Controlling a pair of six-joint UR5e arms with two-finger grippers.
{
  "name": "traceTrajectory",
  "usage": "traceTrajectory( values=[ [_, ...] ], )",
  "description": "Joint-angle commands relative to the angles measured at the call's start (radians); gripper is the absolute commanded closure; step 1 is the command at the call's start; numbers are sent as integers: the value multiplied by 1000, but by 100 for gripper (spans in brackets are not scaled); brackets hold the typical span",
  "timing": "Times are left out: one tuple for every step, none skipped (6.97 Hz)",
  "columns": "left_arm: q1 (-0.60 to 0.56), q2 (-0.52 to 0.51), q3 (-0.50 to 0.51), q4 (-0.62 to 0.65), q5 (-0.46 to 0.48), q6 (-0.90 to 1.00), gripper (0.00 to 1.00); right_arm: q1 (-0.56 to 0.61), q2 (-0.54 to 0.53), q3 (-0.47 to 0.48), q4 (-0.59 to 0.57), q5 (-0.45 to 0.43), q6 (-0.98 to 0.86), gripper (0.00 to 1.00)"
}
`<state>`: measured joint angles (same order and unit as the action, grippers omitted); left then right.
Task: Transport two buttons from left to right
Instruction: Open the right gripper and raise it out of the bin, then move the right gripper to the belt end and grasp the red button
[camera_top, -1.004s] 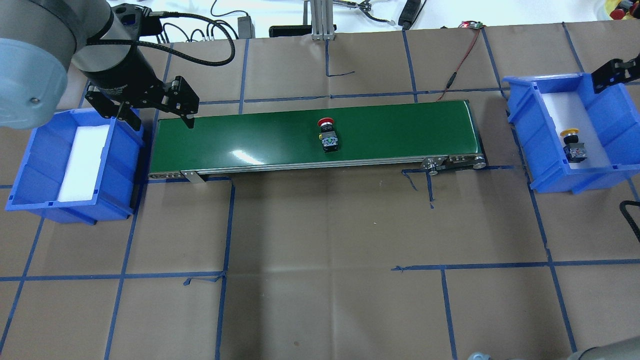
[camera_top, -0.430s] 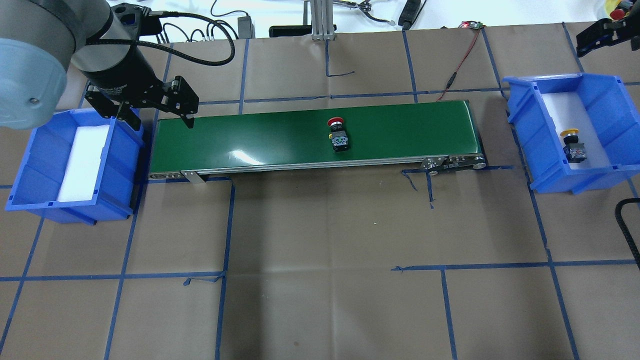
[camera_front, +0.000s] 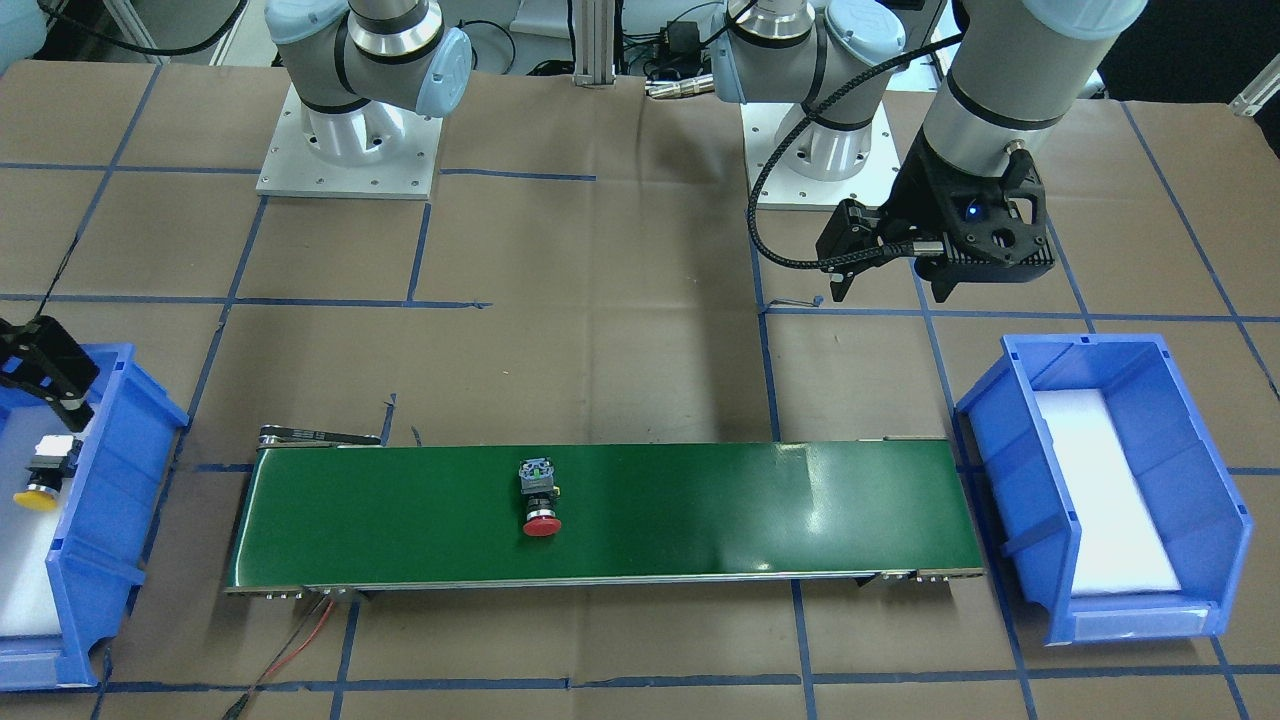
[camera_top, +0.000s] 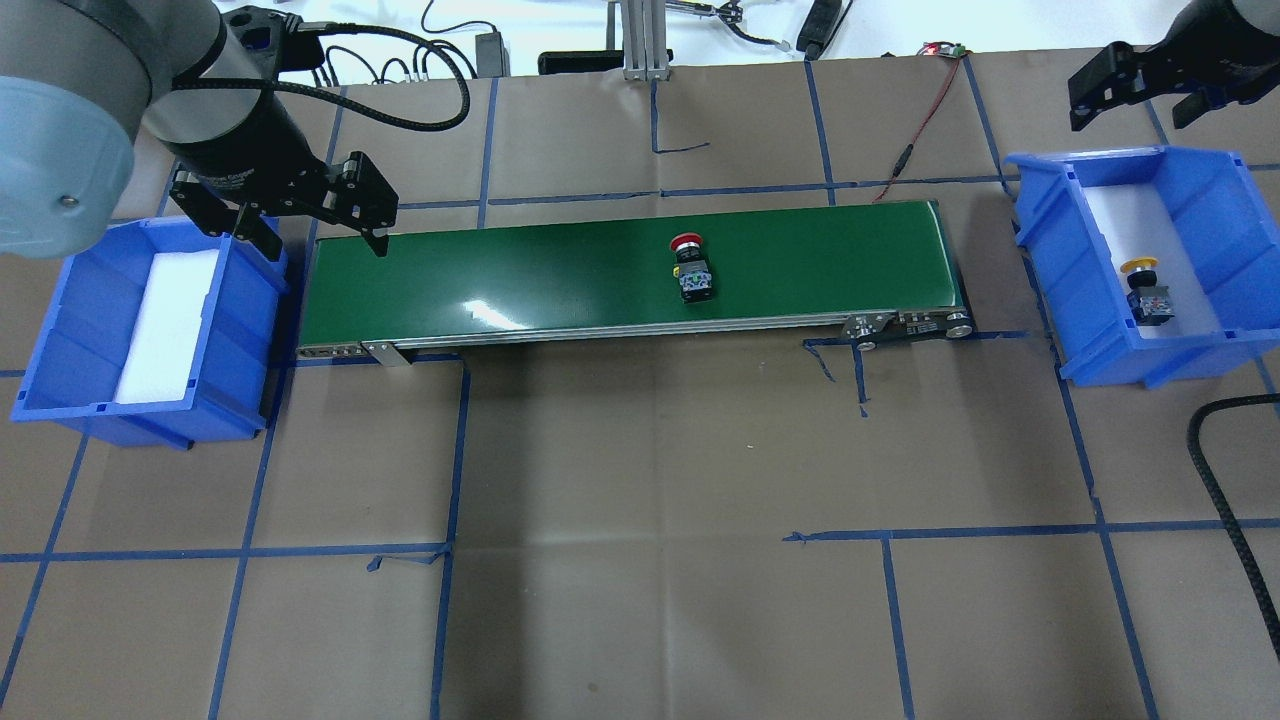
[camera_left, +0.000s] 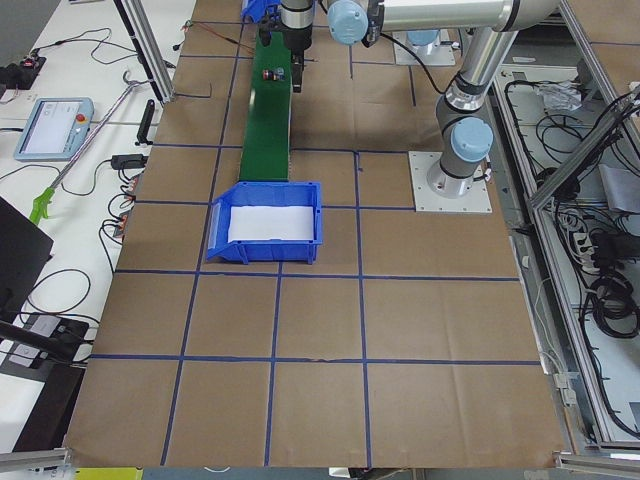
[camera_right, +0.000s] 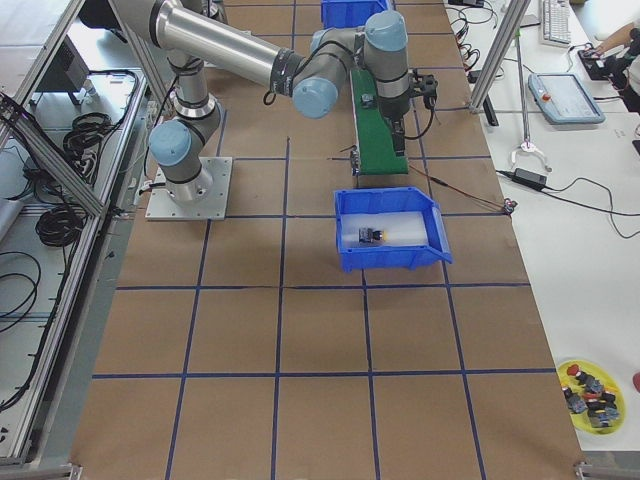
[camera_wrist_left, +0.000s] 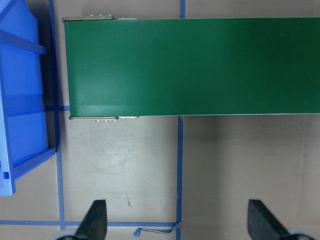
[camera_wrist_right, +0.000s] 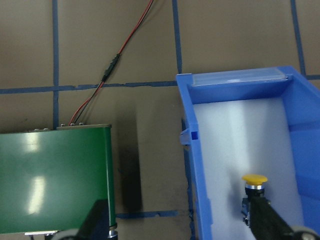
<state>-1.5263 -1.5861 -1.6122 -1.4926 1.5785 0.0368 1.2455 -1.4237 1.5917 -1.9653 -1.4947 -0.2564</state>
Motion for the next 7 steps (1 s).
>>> traceTrajectory(
  values=[
    [0,0,0,0,0,0,0,54,-1,-9,78,7,80,0],
    [0,0,0,0,-2,0,0,57,-1,-9,80,7,88,0],
    [0,0,0,0,-2,0,0,60,-1,-7,89,10,89,0],
    [0,0,0,0,0,0,0,64,-1,-9,118,11,110,0],
    [0,0,0,0,-2,0,0,78,-3,-9,118,10,114,0],
    [0,0,0,0,-2,0,0,90,-1,-7,118,8,129,0],
    [0,0,0,0,-2,0,0,95,0,-1,124,10,167,0]
  ],
)
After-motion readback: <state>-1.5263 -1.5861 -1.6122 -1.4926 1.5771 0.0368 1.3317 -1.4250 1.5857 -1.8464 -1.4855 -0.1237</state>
